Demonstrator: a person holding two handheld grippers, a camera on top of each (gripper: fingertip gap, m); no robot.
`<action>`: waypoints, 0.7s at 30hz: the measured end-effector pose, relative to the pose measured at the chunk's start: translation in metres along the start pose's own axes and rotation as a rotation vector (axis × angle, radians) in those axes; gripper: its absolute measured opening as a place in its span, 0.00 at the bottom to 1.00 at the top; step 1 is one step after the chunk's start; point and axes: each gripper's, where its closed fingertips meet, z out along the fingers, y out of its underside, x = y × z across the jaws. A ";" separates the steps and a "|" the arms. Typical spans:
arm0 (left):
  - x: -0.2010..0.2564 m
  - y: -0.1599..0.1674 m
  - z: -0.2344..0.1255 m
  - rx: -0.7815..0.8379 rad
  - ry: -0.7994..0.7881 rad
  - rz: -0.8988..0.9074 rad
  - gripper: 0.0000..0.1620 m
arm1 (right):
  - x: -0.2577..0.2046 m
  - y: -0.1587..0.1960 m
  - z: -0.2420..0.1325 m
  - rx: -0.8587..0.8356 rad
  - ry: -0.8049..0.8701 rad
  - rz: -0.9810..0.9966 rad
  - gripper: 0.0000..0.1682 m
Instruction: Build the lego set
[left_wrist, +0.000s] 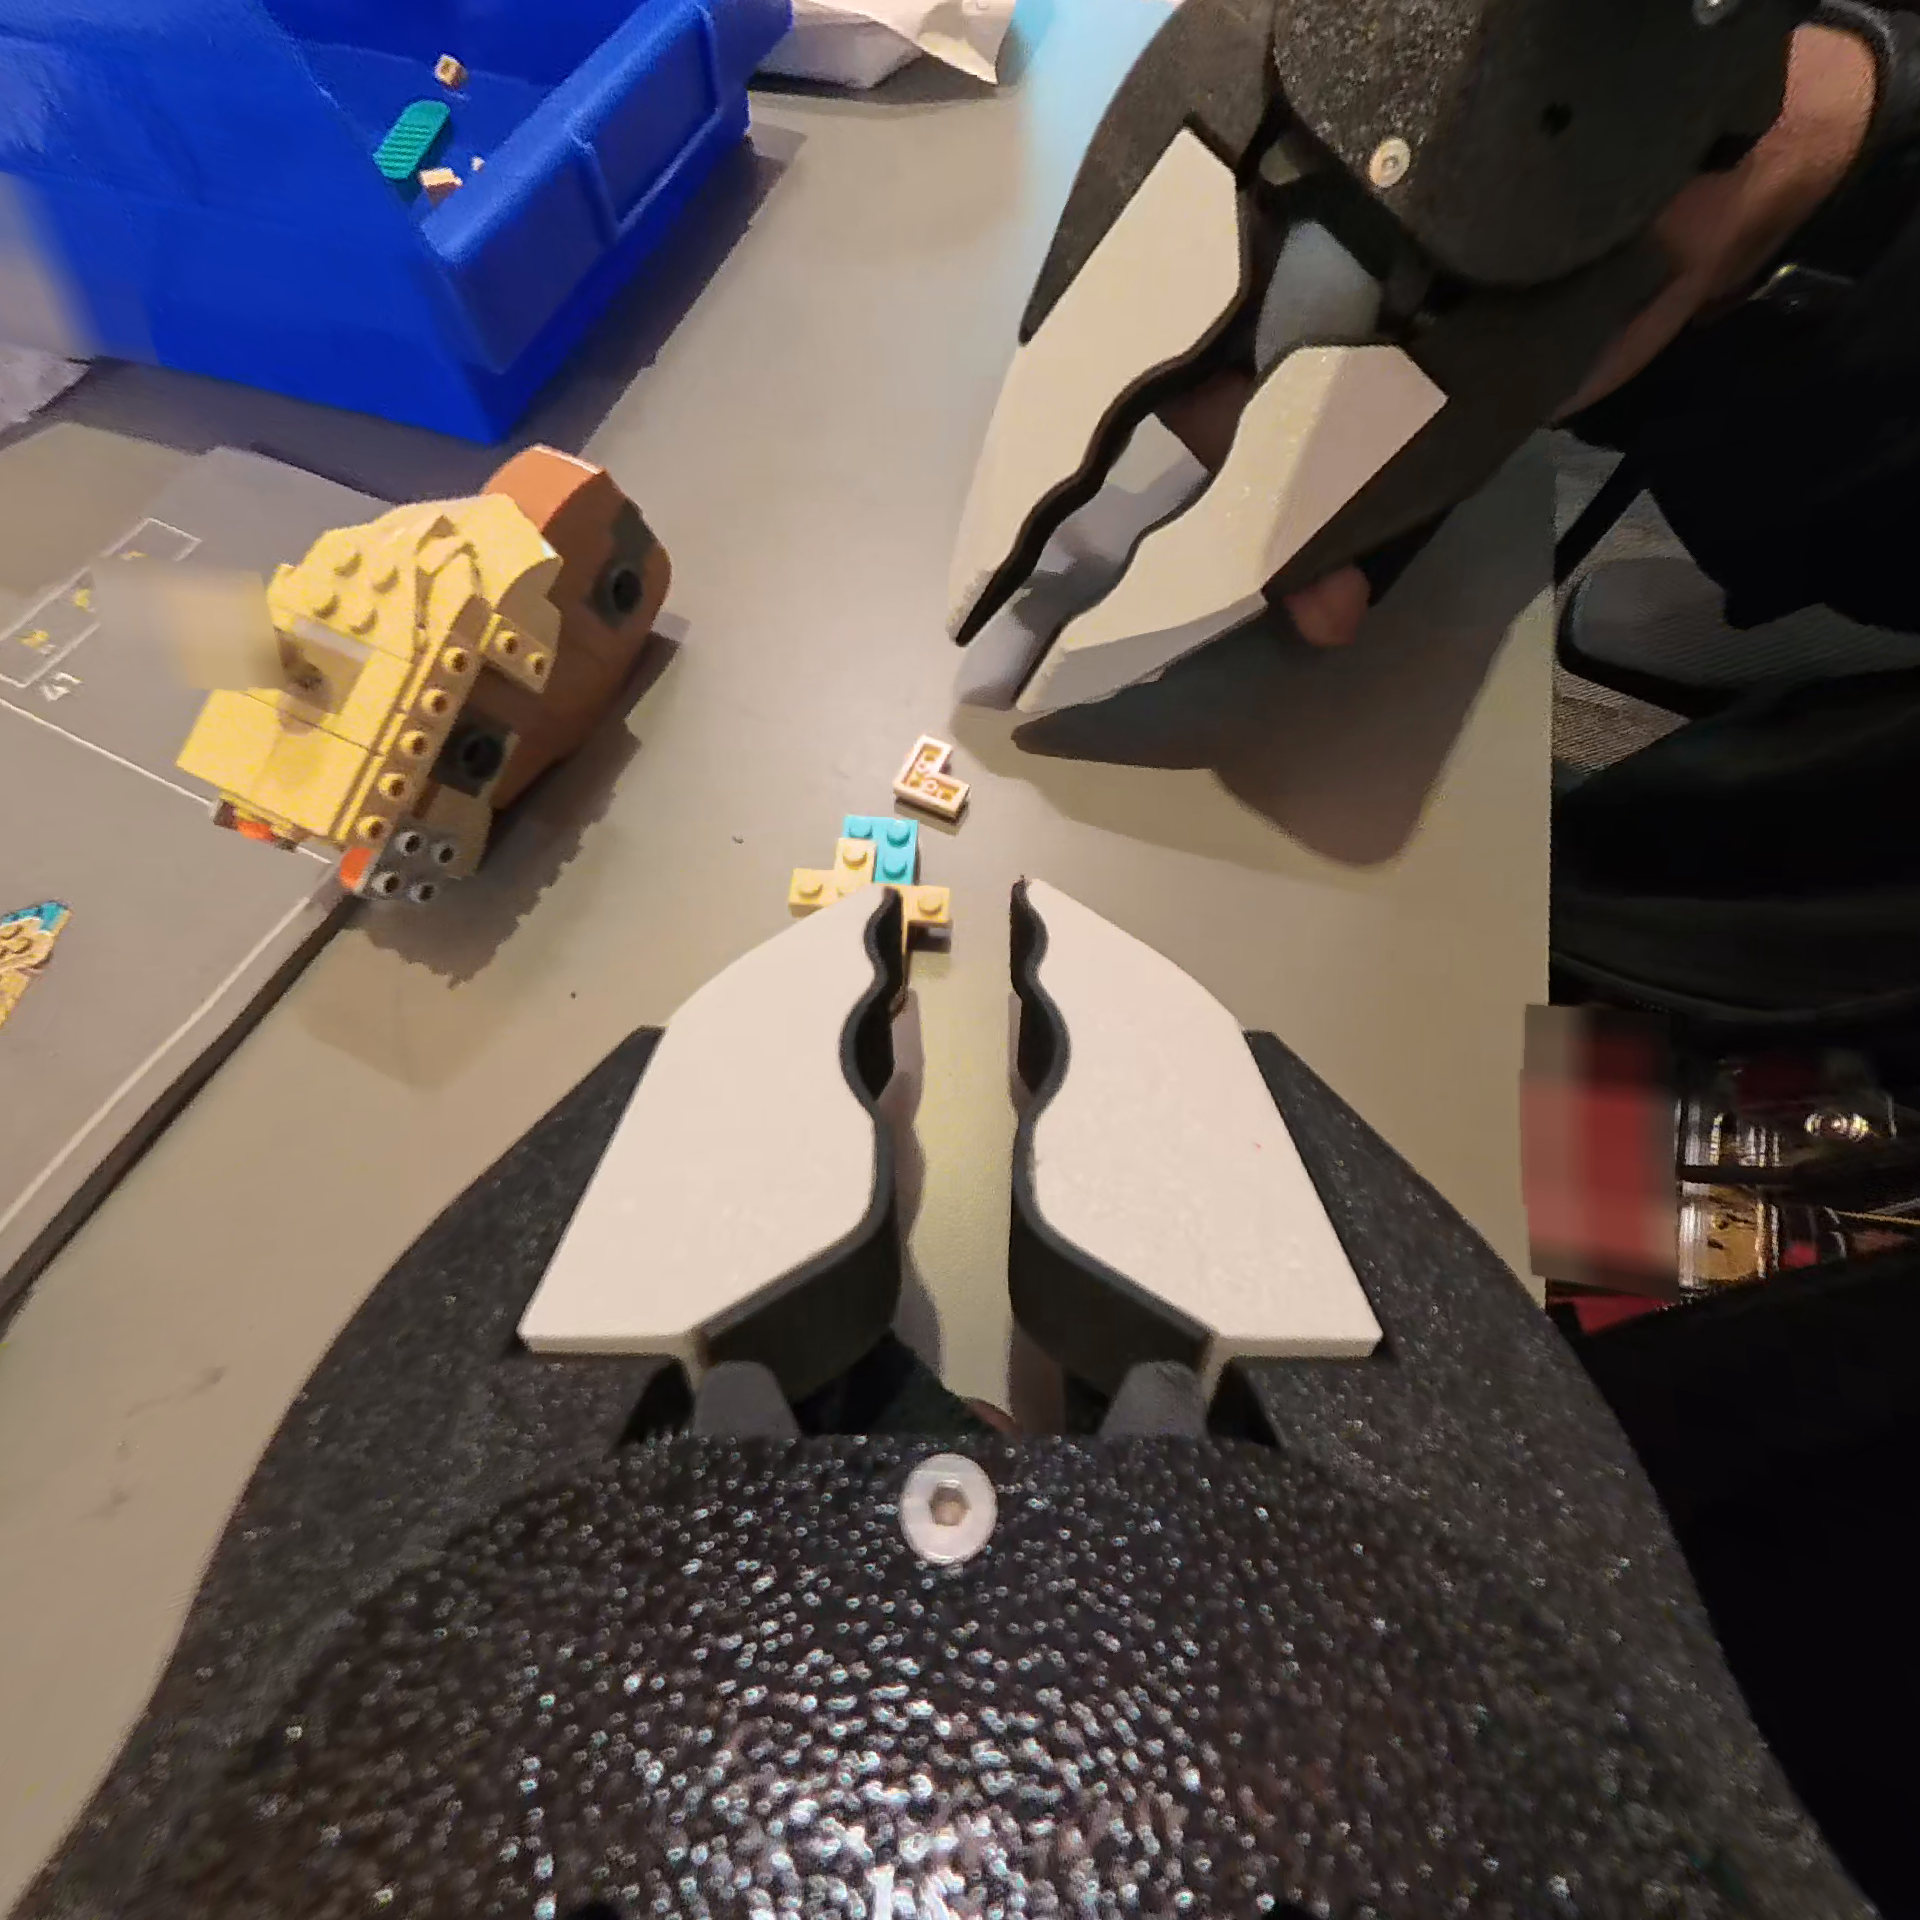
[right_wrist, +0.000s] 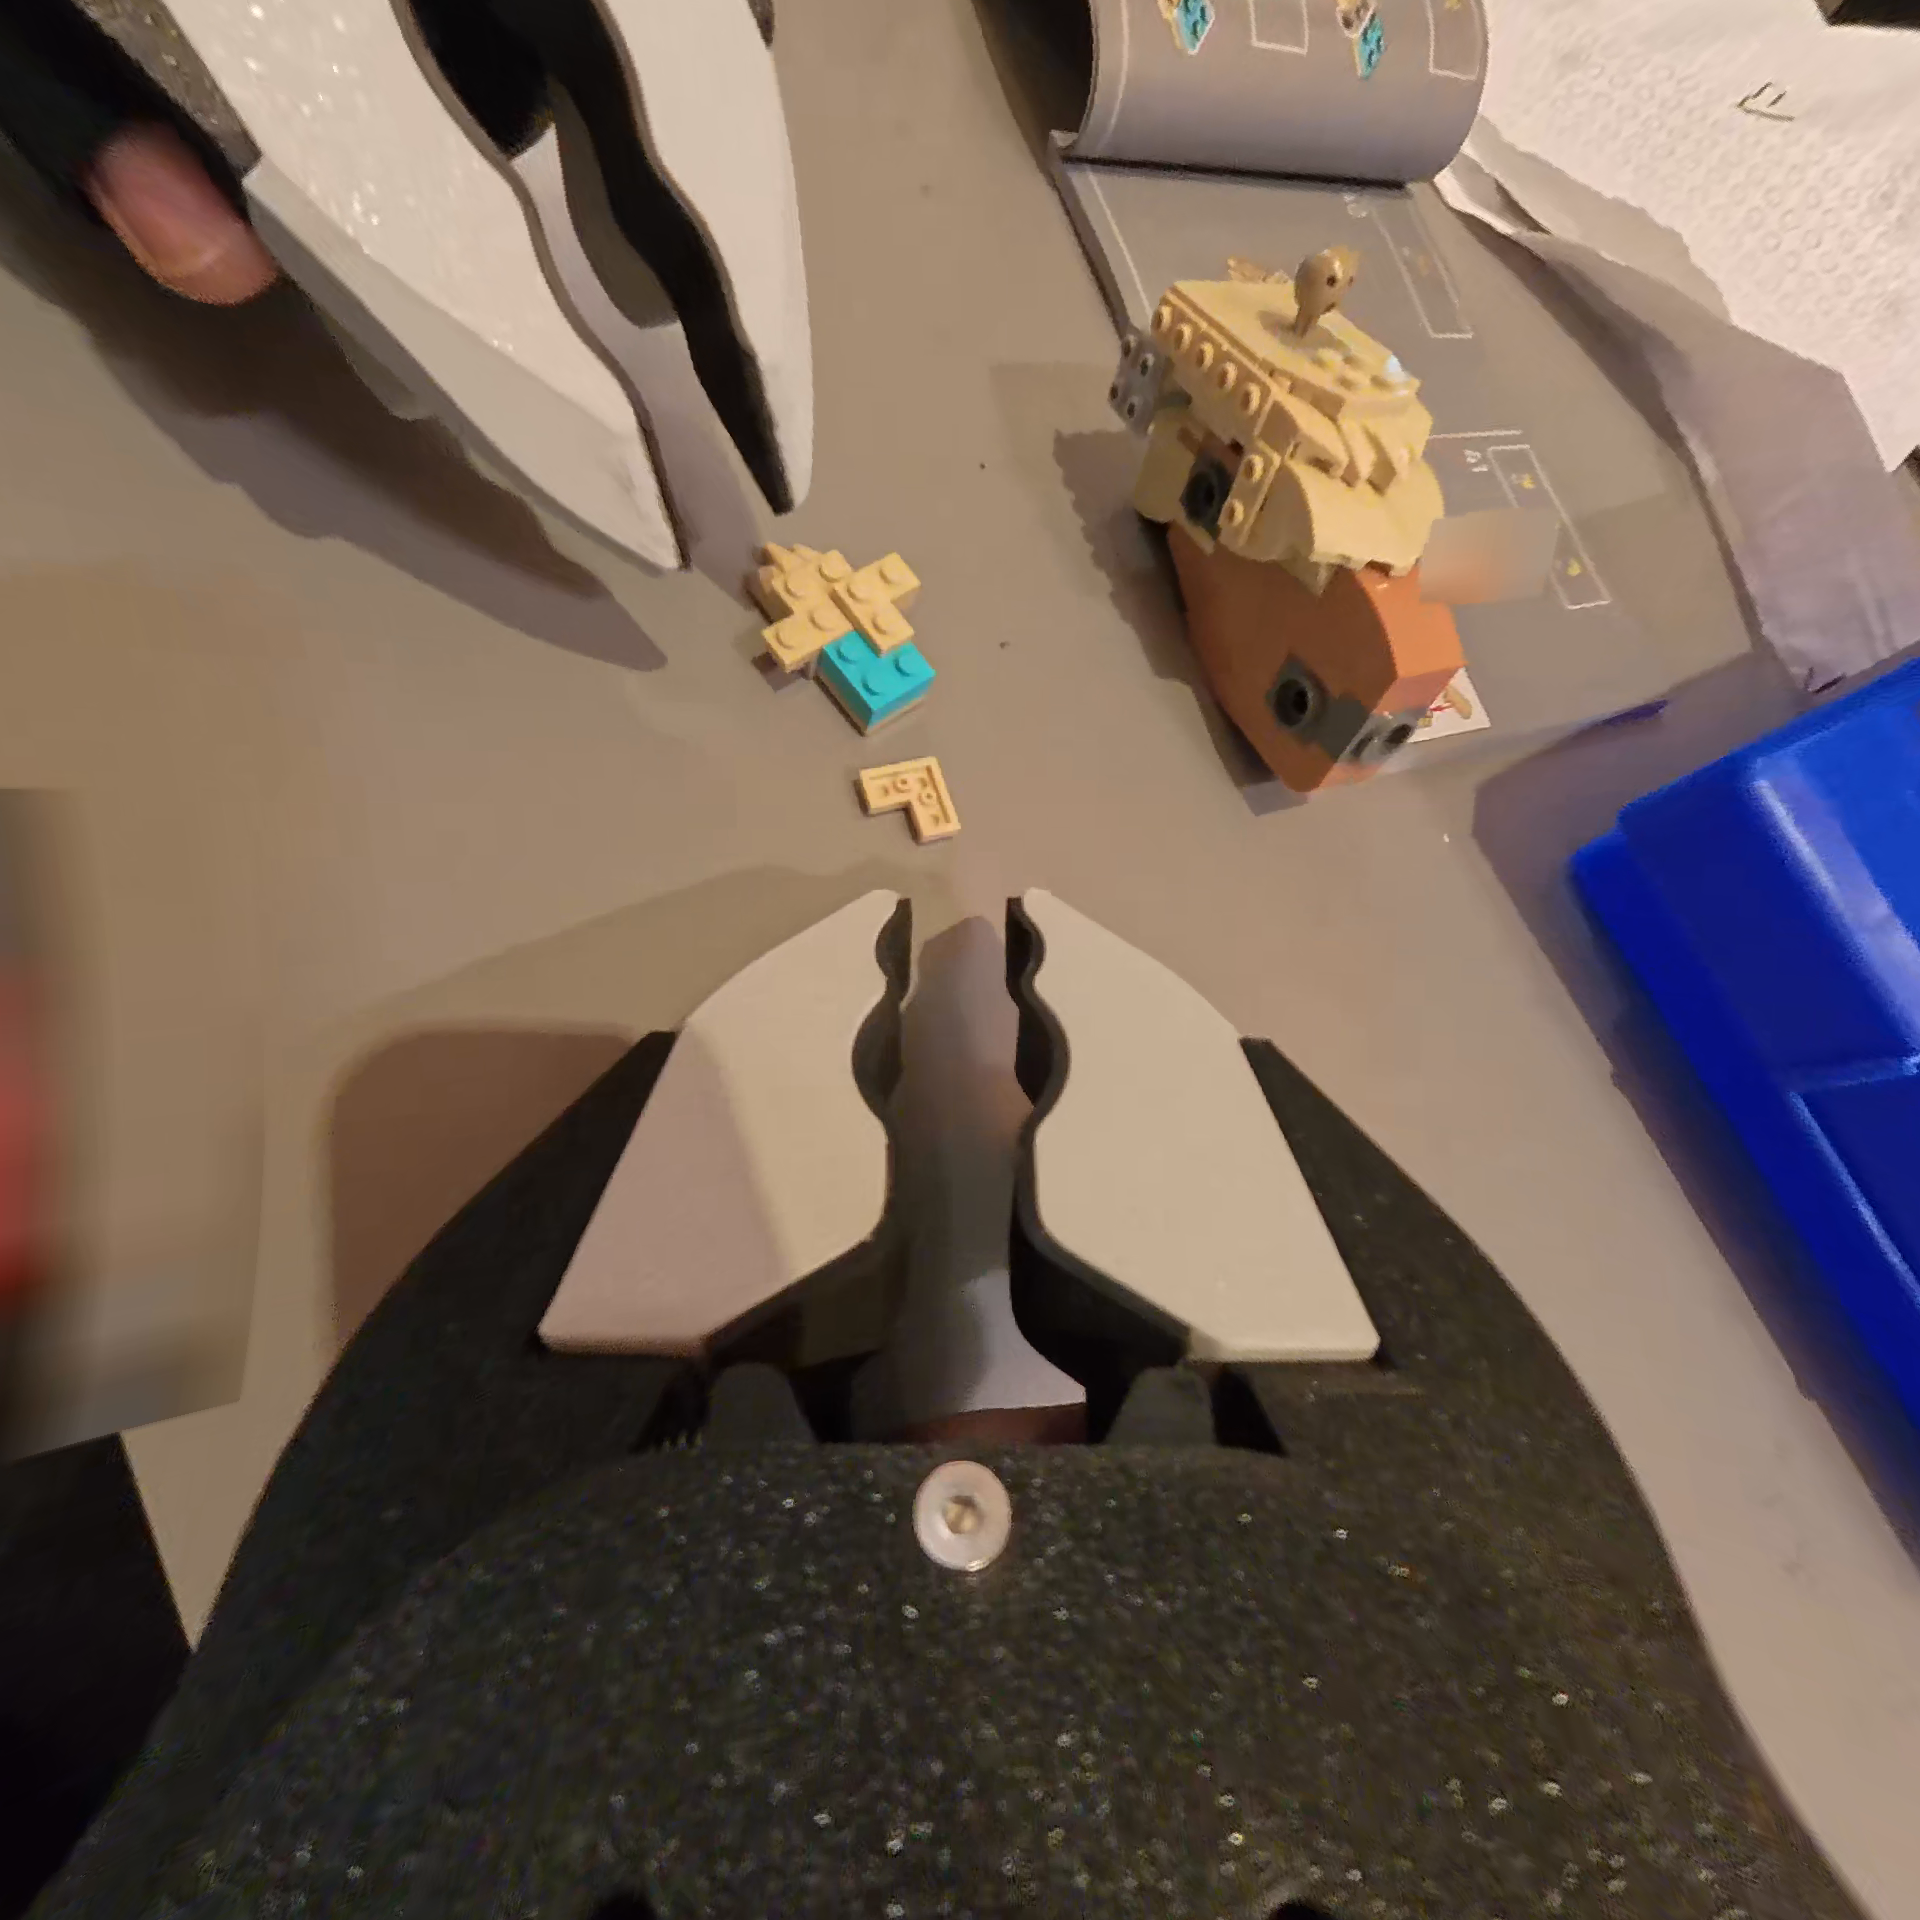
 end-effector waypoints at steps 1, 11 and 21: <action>0.000 -0.001 0.001 -0.001 -0.005 0.002 0.12 | 0.000 0.000 0.001 -0.004 -0.013 0.005 0.10; 0.002 0.000 -0.006 0.026 -0.016 -0.018 0.12 | 0.008 -0.006 0.021 -0.047 -0.176 -0.109 0.14; 0.001 0.003 -0.009 0.020 0.005 -0.014 0.12 | -0.002 -0.010 0.023 -0.063 -0.321 -0.294 0.13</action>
